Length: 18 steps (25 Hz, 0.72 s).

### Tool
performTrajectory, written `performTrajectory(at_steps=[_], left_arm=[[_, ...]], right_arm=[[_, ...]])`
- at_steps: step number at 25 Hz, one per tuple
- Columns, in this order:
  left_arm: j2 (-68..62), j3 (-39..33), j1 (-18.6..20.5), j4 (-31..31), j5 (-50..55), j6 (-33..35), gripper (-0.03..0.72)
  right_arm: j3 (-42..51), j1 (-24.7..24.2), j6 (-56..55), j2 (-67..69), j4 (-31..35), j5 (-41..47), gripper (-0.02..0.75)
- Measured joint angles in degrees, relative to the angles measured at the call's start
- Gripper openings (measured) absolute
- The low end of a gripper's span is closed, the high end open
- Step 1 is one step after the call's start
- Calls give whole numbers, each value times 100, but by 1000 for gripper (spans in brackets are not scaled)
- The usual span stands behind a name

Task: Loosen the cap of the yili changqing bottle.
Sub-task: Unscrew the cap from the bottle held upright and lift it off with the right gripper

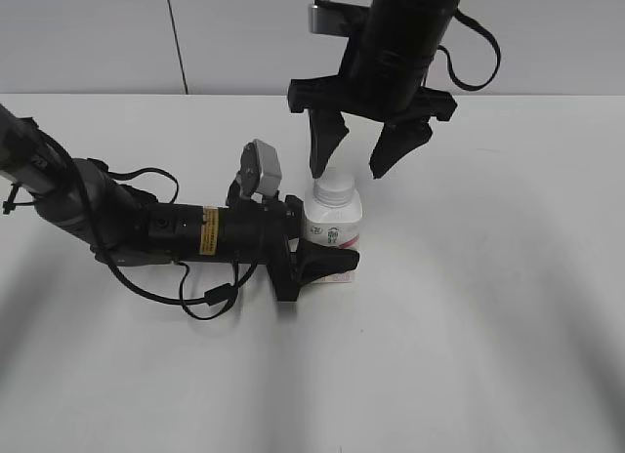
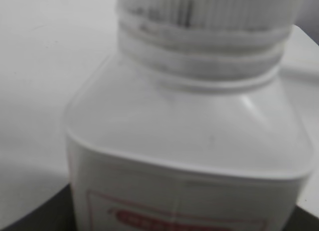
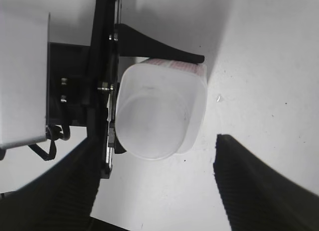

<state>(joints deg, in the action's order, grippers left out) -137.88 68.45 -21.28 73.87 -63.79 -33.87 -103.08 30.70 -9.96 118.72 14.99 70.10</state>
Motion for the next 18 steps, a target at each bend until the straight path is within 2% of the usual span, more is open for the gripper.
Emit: performTrajectory(at_steps=[18], left_arm=[[0,0,0,0,0,0,422]], right_arm=[[0,0,-148,56,157,-200,556]])
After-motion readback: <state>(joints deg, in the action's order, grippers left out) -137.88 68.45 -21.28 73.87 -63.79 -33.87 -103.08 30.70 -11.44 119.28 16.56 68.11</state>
